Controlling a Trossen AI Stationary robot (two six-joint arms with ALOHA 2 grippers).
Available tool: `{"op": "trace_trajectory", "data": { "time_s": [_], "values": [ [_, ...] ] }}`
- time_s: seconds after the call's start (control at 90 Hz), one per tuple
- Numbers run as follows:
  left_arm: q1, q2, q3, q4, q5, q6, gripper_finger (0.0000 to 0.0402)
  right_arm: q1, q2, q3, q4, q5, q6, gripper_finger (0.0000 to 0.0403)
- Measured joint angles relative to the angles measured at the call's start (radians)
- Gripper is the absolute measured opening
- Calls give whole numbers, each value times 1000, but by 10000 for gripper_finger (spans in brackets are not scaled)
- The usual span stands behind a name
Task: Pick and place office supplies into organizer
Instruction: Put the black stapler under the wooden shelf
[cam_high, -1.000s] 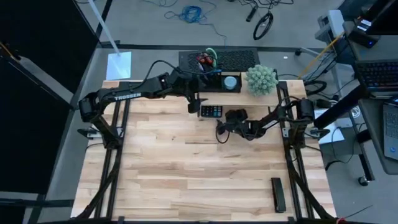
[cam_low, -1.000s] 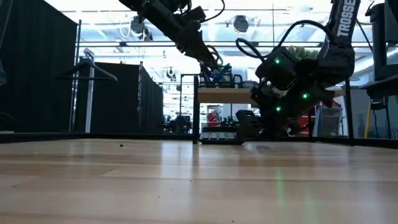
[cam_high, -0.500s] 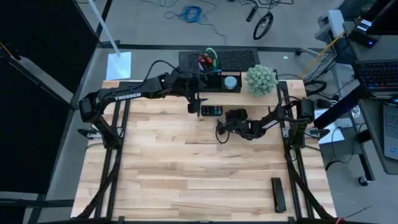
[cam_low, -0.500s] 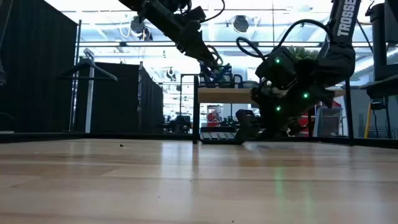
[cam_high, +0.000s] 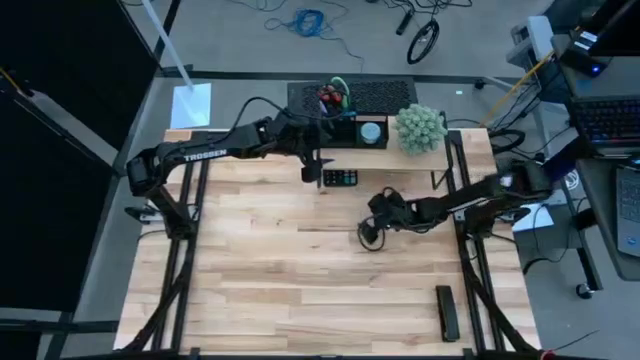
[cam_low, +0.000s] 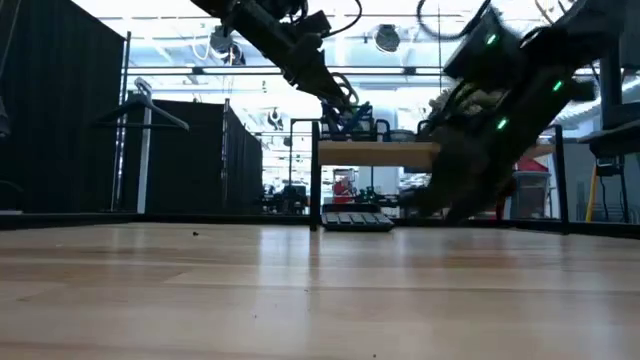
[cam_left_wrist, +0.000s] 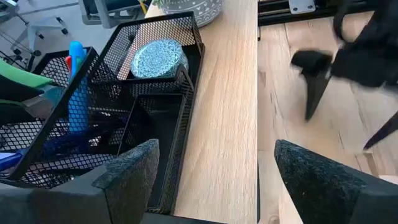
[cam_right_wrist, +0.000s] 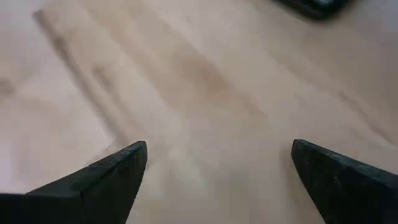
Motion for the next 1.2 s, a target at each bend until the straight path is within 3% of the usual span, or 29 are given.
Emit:
{"op": "trace_trajectory", "data": {
  "time_s": [0.211,0.478,0.589,0.778,0.989,1.2],
  "values": [
    [-15,0,0,2,0,0,309,63,-179,51,-394,-237,228,384],
    [-29,0,0,3,0,0,309,199,-172,259,-833,-246,466,384],
    [-28,0,0,3,0,0,309,250,-172,318,-948,-312,613,384],
    [-29,0,0,3,0,0,309,413,-172,335,-984,-446,890,384],
    [-28,0,0,3,0,0,309,586,-172,335,-864,-446,1134,384],
    [-28,0,0,2,0,0,309,685,-170,335,-803,-447,1299,384]
  ]
}}
